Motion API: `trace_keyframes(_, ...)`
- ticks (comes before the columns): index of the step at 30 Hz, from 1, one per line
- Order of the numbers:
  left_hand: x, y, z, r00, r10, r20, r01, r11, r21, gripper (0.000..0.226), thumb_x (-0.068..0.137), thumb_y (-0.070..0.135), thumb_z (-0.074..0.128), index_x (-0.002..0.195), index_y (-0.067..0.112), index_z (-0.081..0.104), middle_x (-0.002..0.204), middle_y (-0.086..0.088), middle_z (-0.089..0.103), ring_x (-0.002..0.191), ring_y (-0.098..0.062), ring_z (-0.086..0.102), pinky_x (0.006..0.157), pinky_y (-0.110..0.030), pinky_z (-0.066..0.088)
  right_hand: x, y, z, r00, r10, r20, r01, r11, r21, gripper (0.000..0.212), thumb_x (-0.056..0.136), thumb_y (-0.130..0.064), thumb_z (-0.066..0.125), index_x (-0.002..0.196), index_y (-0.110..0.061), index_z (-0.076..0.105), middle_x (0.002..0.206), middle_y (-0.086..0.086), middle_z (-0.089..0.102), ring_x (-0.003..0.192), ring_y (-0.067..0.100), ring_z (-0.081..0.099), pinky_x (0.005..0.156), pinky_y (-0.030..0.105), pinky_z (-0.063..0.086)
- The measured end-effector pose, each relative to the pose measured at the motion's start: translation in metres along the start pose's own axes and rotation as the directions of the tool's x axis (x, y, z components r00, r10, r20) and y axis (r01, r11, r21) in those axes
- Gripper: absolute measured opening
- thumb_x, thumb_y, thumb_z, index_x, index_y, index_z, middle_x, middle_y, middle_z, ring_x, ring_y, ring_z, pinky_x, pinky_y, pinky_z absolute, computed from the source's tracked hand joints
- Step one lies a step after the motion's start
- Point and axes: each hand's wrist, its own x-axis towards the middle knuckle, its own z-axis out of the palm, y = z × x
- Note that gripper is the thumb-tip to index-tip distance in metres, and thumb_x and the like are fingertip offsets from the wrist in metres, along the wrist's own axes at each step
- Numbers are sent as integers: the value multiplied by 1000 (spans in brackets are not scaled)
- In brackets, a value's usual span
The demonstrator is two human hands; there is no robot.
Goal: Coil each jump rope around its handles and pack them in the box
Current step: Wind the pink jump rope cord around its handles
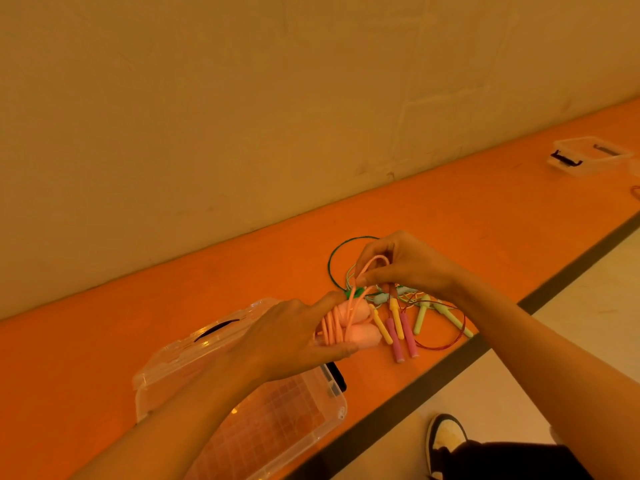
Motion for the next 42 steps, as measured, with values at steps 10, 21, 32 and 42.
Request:
trace_keyframes(10,-2,-5,-2,997,49,-60,-53,996,-71,75,75,89,41,137,51,22,75,7,60,62,-7,56,56,-27,49,2,-6,2,975,220,-18,-184,857,481,16,84,-10,66,95,1,70,82,15,73,64,14,70,56,16,57)
trace_keyframes(21,-9,10,-5,970,-12,-242,-51,967,-250,86,73,78,64,136,53,11,74,4,61,55,-9,57,45,-23,43,9,-12,41,951,252,-179,-136,861,490,7,88,-5,69,82,-5,67,70,9,66,56,9,60,49,15,46)
trace_keyframes(32,-7,-2,-4,978,104,-183,-122,988,-93,75,77,82,47,139,53,19,79,8,63,63,-7,58,54,-27,51,7,-7,37,958,258,-128,-156,840,520,12,87,-8,70,95,1,70,79,14,70,61,13,65,56,18,54)
trace_keyframes(42,-11,-17,-11,941,-40,-337,-71,948,-310,75,70,78,61,135,55,31,94,16,63,75,0,62,56,-16,51,-8,-8,40,973,127,-194,-22,882,471,23,84,-13,70,101,3,67,88,19,72,68,18,68,58,22,55)
